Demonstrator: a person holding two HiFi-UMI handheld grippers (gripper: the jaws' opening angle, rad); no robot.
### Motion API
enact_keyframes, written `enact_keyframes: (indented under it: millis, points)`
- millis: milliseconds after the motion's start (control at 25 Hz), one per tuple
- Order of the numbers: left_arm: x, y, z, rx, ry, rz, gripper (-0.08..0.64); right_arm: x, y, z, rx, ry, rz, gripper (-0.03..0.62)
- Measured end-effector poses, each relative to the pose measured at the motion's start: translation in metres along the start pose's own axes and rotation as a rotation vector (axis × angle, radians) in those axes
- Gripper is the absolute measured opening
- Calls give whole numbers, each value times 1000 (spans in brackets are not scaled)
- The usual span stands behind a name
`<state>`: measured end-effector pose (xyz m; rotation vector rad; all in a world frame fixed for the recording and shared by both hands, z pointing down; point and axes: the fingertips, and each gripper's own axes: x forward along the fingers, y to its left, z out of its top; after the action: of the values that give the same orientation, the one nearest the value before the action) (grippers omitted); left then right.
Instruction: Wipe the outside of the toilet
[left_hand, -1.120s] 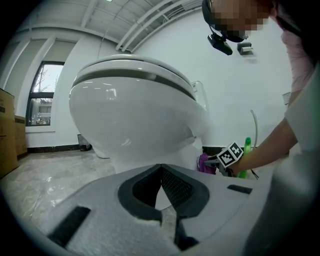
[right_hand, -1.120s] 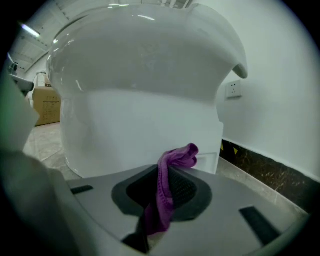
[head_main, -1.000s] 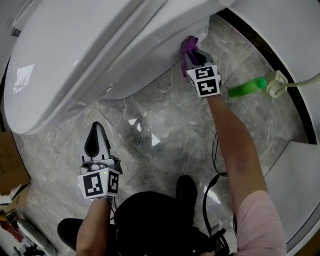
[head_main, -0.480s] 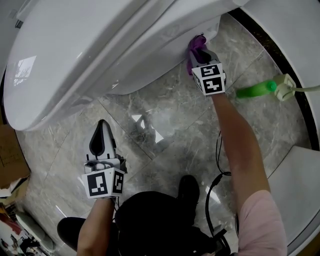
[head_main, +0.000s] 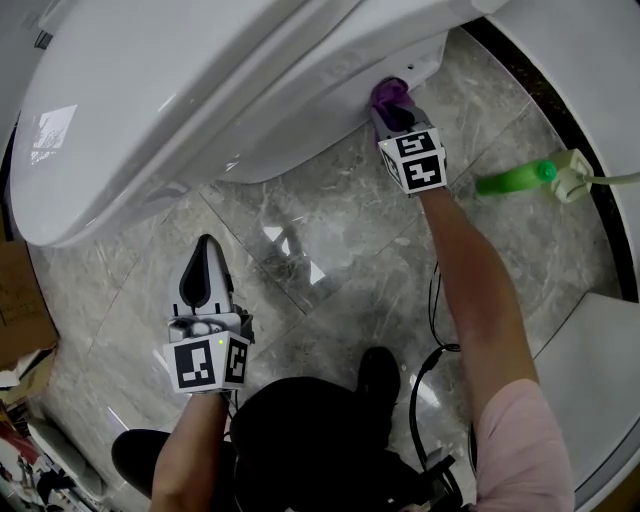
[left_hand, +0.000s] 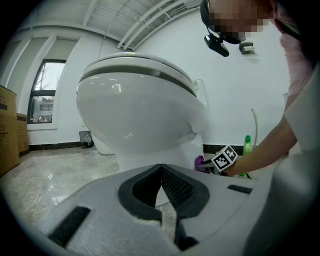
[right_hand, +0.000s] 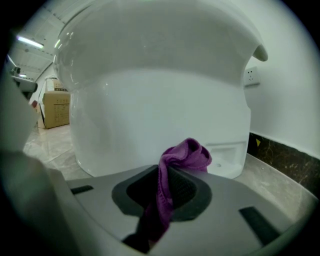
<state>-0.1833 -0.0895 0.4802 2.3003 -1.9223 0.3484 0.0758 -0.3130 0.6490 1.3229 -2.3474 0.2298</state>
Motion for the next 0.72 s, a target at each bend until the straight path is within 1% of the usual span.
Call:
enact_keyframes:
  millis: [720]
  points:
    - [-6,7,3,-14,-20,-4,8,-1,52,1,29,-2,106,58]
